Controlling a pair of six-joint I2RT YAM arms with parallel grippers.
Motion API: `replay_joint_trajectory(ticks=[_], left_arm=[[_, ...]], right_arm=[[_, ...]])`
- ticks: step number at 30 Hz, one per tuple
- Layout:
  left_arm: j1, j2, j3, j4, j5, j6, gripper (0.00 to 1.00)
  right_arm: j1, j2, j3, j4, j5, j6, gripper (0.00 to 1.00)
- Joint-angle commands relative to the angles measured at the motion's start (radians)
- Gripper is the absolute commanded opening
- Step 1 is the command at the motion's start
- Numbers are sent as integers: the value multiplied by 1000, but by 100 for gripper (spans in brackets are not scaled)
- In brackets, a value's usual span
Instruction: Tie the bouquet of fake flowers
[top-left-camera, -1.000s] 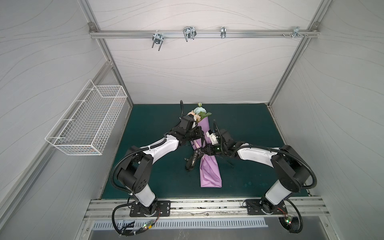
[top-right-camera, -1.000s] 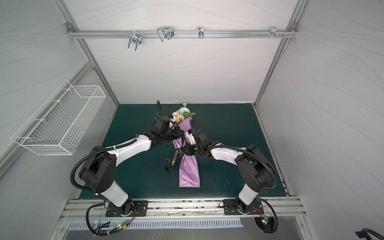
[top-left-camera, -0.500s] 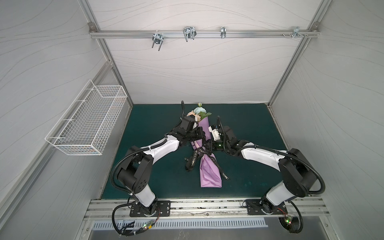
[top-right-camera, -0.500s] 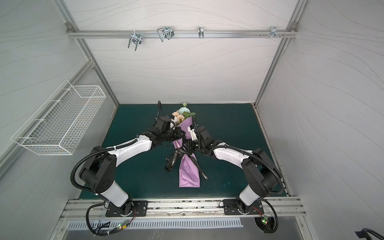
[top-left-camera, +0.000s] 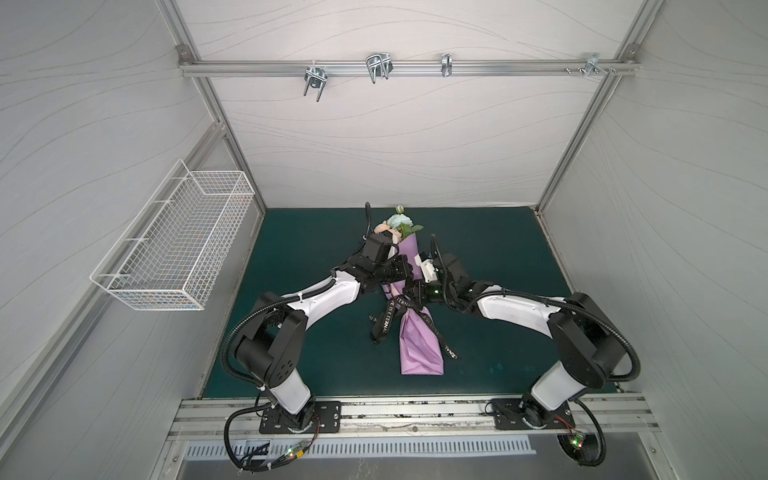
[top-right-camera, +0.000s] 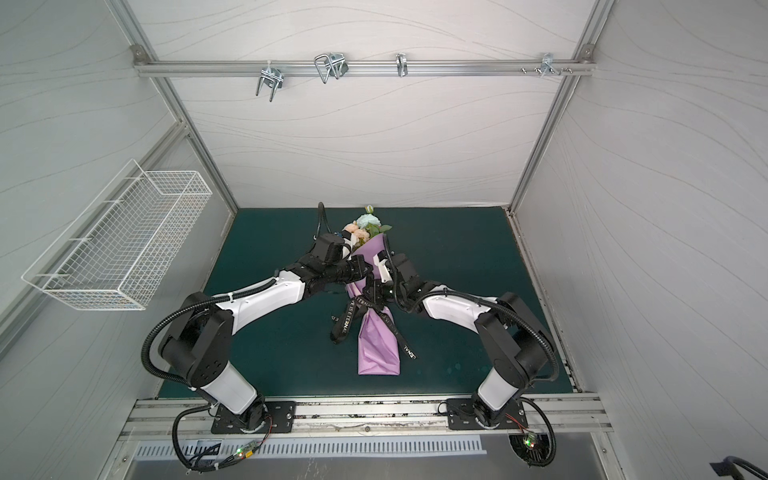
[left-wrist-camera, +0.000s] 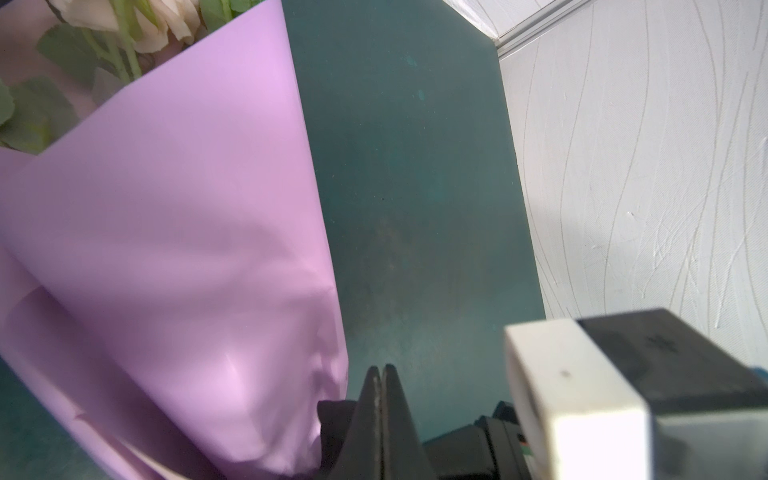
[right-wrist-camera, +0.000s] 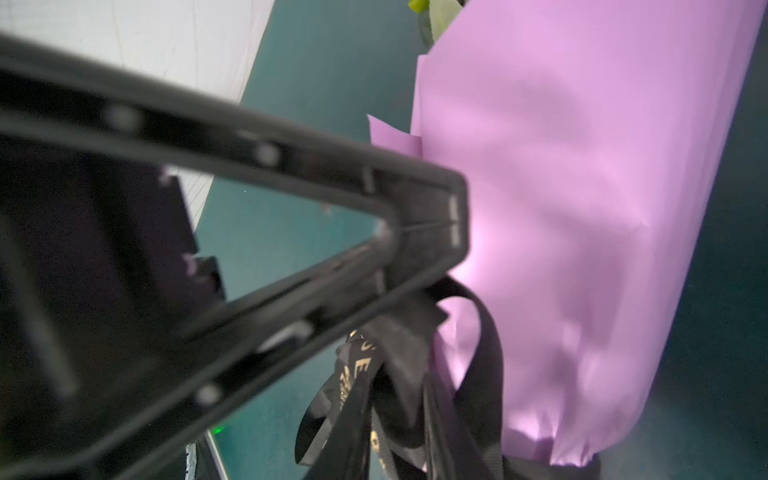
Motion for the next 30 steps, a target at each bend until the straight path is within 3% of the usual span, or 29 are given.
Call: replay_joint_trajectory(ticks=[1, 8, 13, 15, 16, 21, 26, 30], left_arm=[[-5, -7, 30, 33, 9, -15, 0], [-5, -10, 21, 41, 21, -37, 0], [-5, -21, 21, 17, 26, -40, 1], [-2, -38, 22, -17, 23, -37, 26], [0, -55, 18, -36, 15, -33, 33], [2, -208, -80, -181, -87, -19, 45], [8, -395, -259, -265, -178, 14, 47], [6, -447, -359, -206, -90, 68, 35]], right_arm=[[11, 19, 13, 43, 19, 21, 26], [15, 39, 35, 81, 33, 36, 26], [18, 29, 29, 81, 34, 57, 0], [19, 6, 11, 75, 31, 69, 0], [20, -7, -2, 75, 29, 72, 0], [16, -63, -34, 49, 47, 88, 0], [8, -90, -43, 25, 42, 111, 0], [5, -84, -40, 22, 16, 124, 0]])
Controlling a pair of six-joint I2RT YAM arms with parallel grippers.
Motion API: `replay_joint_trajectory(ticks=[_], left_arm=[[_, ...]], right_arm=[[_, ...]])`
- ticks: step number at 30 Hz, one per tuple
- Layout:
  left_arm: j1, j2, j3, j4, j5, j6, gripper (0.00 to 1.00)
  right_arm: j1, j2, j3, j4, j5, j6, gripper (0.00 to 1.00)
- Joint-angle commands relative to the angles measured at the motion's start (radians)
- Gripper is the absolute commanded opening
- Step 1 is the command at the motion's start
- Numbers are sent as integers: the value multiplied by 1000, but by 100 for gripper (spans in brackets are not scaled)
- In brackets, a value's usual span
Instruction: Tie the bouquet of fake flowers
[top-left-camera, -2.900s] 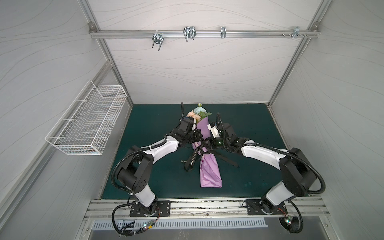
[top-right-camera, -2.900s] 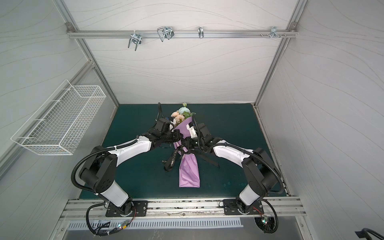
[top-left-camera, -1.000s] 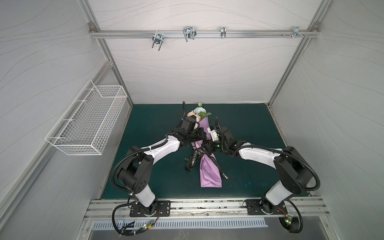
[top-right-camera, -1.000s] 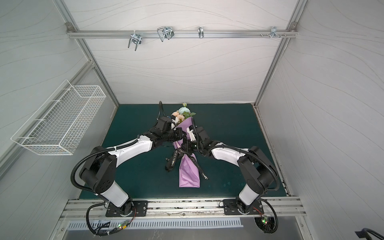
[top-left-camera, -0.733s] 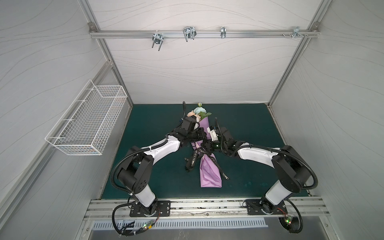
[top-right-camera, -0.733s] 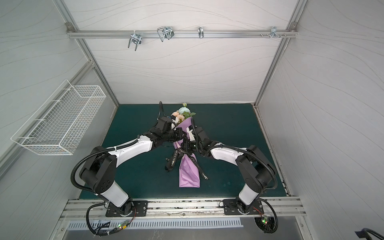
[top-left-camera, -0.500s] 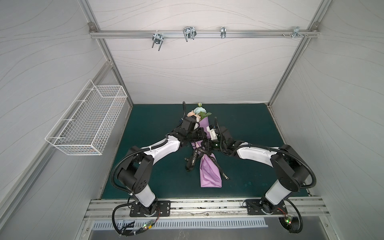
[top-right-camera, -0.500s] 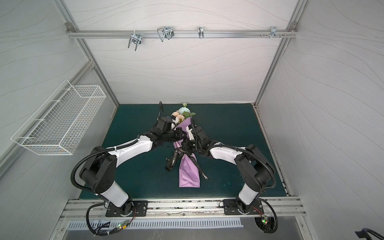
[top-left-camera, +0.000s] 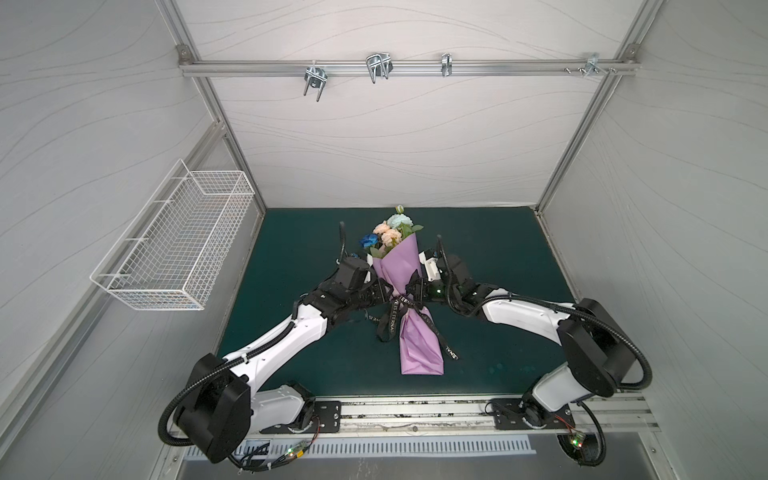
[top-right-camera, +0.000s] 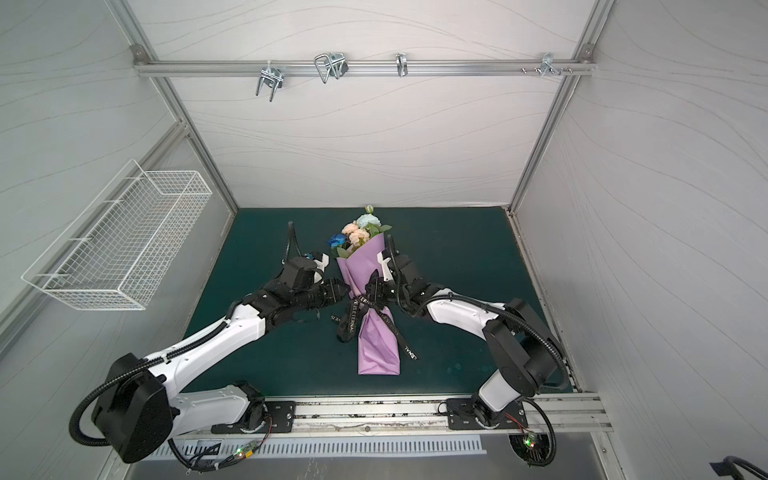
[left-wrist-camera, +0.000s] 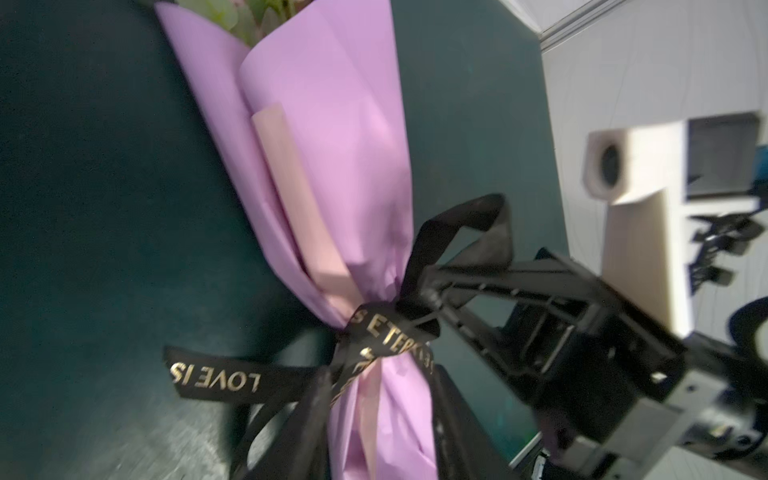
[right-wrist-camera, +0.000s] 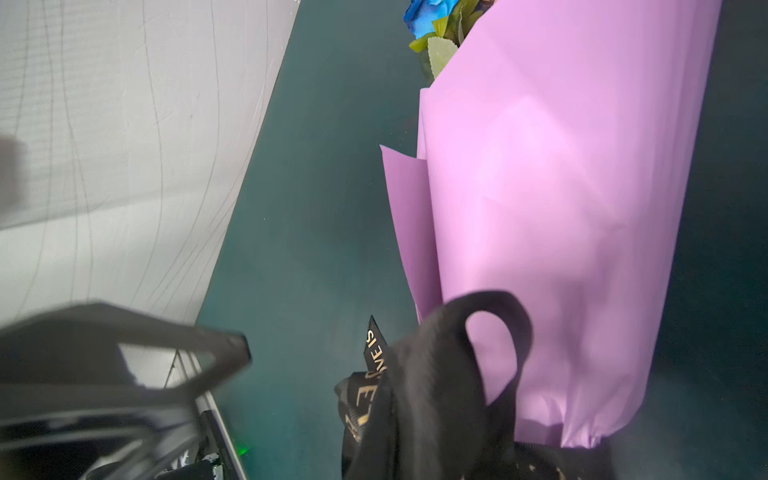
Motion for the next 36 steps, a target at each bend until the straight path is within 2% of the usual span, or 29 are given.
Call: replay_joint_trajectory(ticks=[1, 4, 9, 12, 16, 28, 30, 32, 34, 36], left_arm=[[1, -8, -55, 27, 35, 57, 35], [1, -2, -77, 67, 41, 79, 34], [1, 40, -63, 87, 67, 85, 21], [1, 64, -61, 93, 41, 78, 19], [-1, 93, -50, 111, 50, 93, 20], [-32, 200, -27, 179, 85, 82, 37], [-32, 203, -26, 182, 89, 78, 37], [-33, 189, -37, 188, 89, 66, 33], [-33, 154, -58, 182, 54, 33, 16], [-33, 106, -81, 176, 25, -1, 11]], right_arm=[[-2, -17, -4, -21, -18, 27, 0], [-4, -19, -6, -24, -24, 32, 0], [-3, -24, -18, -17, -25, 41, 0], [-4, -22, -19, -14, -26, 43, 0], [-4, -18, -20, -8, -31, 44, 0], [-4, -24, -28, 2, -34, 48, 0], [-4, -25, -27, 2, -32, 48, 0], [-4, -28, -28, 0, -30, 48, 0], [-3, -30, -28, -1, -29, 47, 0], [-5, -30, -29, 0, -29, 48, 0]])
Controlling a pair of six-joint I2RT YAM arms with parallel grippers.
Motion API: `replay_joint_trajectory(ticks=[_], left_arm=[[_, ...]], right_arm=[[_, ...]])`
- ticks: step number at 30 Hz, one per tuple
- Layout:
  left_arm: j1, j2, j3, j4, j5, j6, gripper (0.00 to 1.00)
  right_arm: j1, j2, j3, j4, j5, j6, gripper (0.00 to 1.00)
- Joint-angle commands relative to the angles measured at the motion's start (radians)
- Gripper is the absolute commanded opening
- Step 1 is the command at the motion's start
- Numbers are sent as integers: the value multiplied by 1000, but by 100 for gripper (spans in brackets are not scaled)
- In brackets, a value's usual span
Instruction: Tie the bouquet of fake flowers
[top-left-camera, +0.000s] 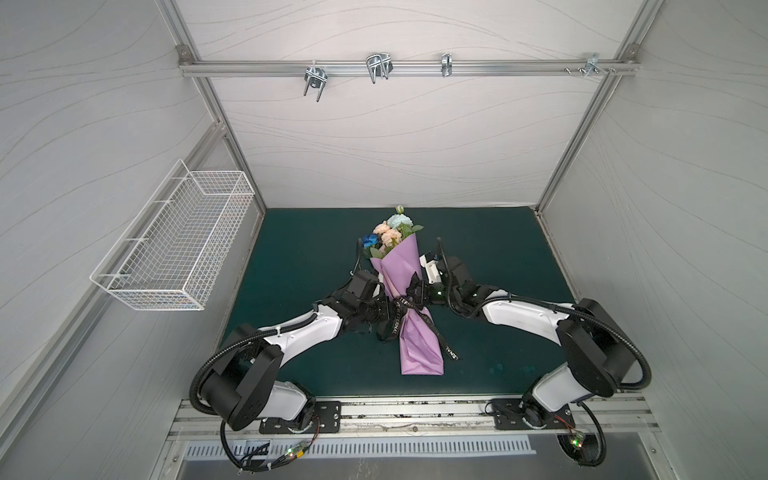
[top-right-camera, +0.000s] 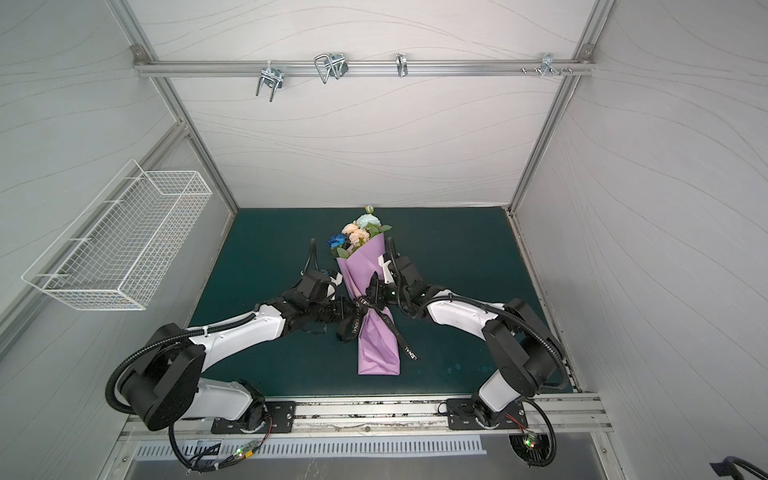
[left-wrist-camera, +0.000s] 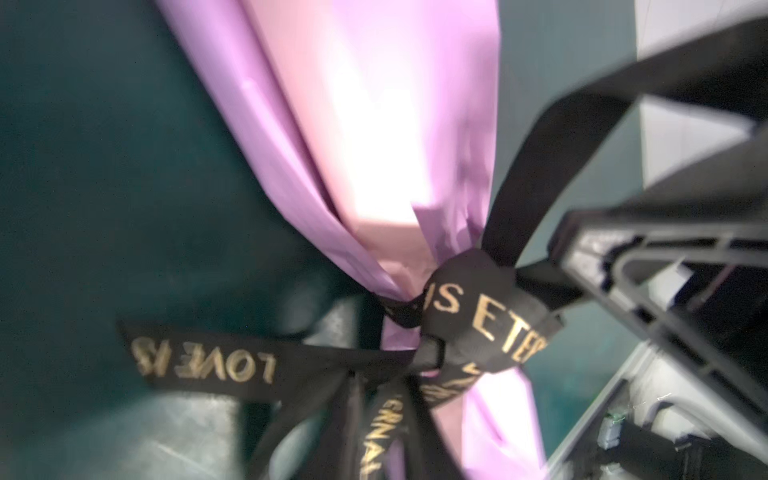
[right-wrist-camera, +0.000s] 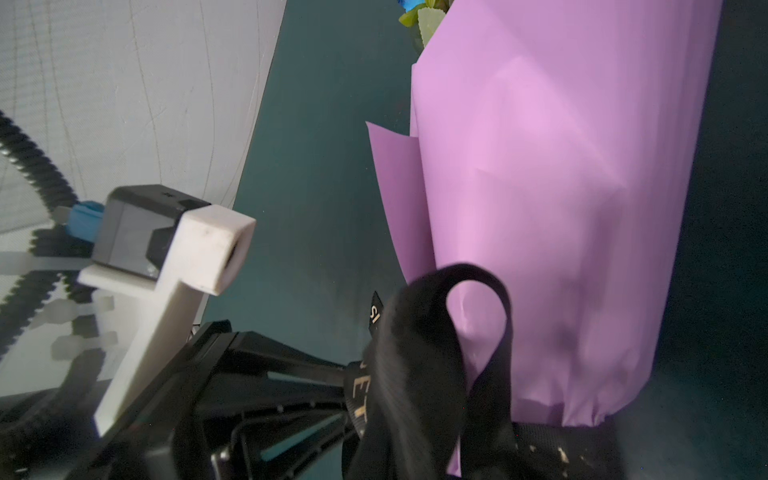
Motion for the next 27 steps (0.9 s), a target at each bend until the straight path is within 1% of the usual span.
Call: replay_joint_trajectory(ticks=[1, 3, 6, 9, 12, 20, 25, 27], left_arm=[[-4, -85, -13, 30, -42, -54, 11], [-5, -126, -21, 12, -45, -64, 12], [-13, -155, -35, 26, -31, -56, 24], [-15, -123, -24, 41, -1, -31, 35], [-28, -73, -1, 46, 16, -15, 36], [-45, 16, 32, 60, 4, 0, 40], [-48, 31, 45, 56, -6, 10, 48], [-49, 35, 49, 62, -9, 14, 50]], right_arm=[[-5, -30, -12, 8, -8, 18, 0], [-5, -31, -11, 8, -6, 17, 0], [-4, -33, -13, 9, -6, 16, 0], [-7, -32, -14, 14, -5, 18, 0], [-7, -31, -17, 18, -7, 19, 0], [-9, -28, -19, 25, -9, 21, 0], [-9, -25, -17, 26, -15, 22, 0], [-8, -25, -17, 28, -17, 21, 0]])
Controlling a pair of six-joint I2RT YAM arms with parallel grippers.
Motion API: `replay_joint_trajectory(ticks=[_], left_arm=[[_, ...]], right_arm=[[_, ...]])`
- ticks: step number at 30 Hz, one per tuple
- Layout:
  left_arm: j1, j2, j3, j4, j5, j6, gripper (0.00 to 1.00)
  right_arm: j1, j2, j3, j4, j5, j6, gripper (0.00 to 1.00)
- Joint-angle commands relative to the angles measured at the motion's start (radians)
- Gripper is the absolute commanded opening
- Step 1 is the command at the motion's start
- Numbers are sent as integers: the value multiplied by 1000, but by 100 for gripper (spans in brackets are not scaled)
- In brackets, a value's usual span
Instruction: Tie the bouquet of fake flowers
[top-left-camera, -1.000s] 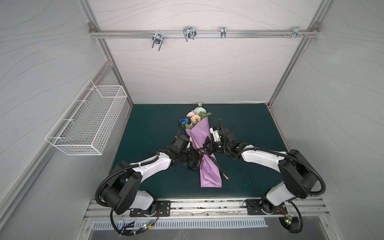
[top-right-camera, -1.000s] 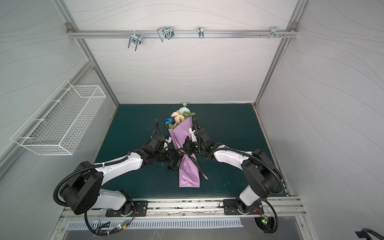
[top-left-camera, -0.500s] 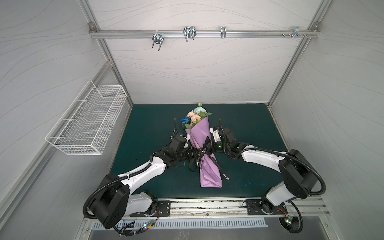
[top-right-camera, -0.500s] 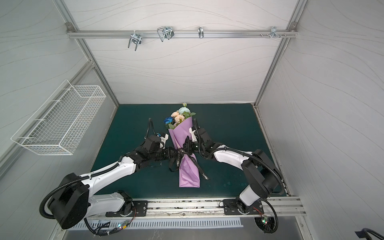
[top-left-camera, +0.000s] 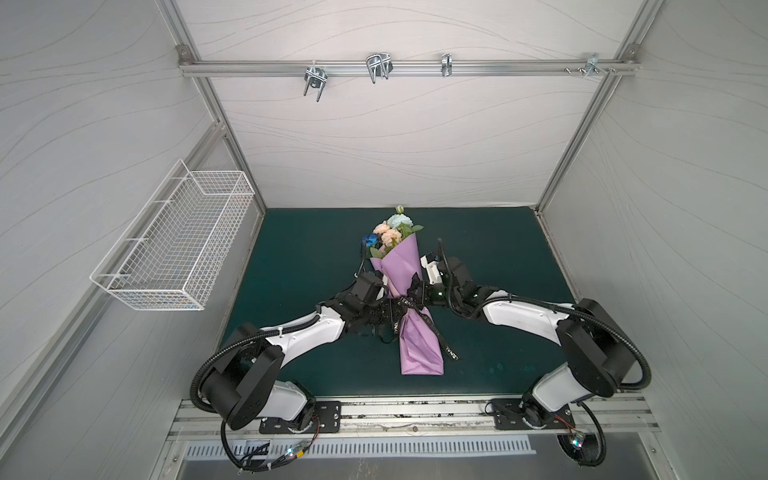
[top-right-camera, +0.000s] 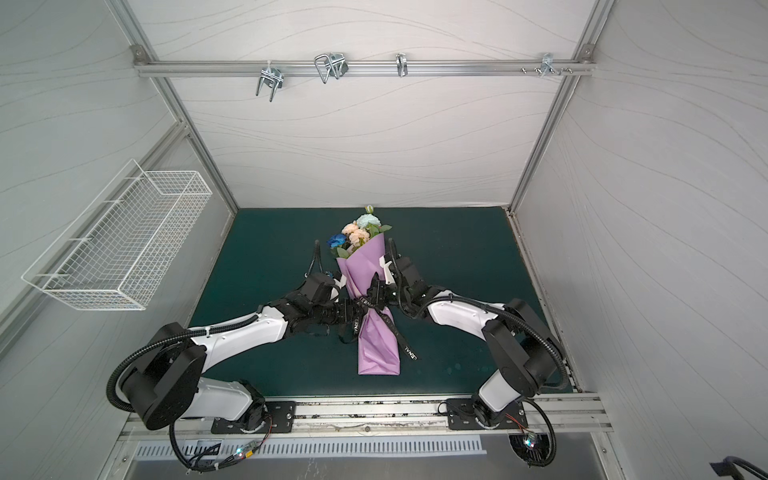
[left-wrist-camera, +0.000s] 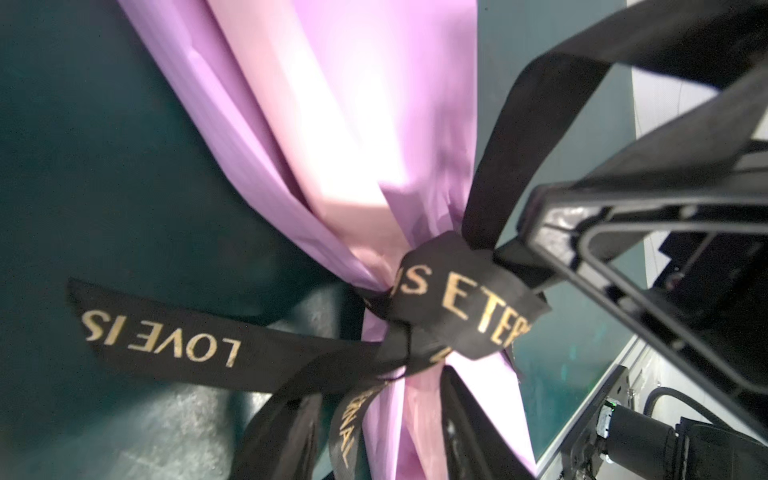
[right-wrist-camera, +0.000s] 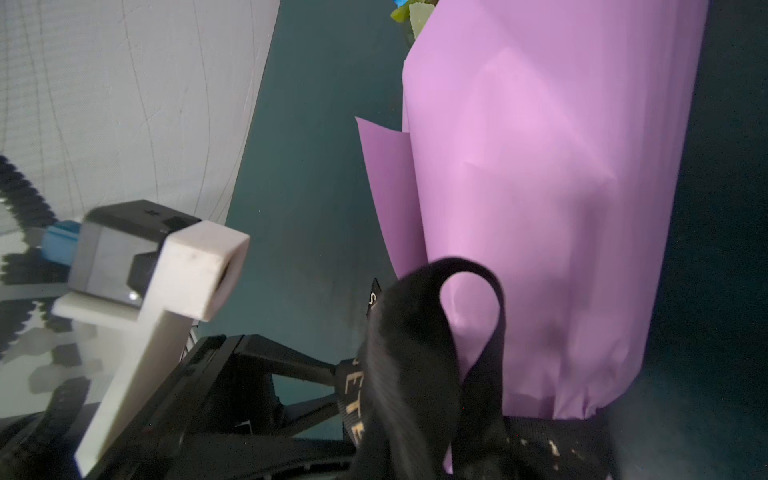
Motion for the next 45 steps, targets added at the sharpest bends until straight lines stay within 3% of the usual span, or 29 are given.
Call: replay_joint_trajectory(ticks=[1, 6, 11, 17, 45], left_arm=[[-5, 14, 47, 39, -14, 18, 50], [-5, 42, 70, 43, -27, 21, 48], [-5, 41, 82, 40, -42, 17, 23], [-4, 26, 83, 17, -46, 11, 0], [43, 31, 13, 38, 24, -39, 0]], right_arm=[[-4, -24, -6, 25, -16, 14, 0], [-3, -23, -6, 27, -20, 14, 0], [-6, -21, -5, 22, -21, 13, 0], [-16, -46, -12, -16, -18, 19, 0], [-106, -135, -85, -137, 18, 30, 0]])
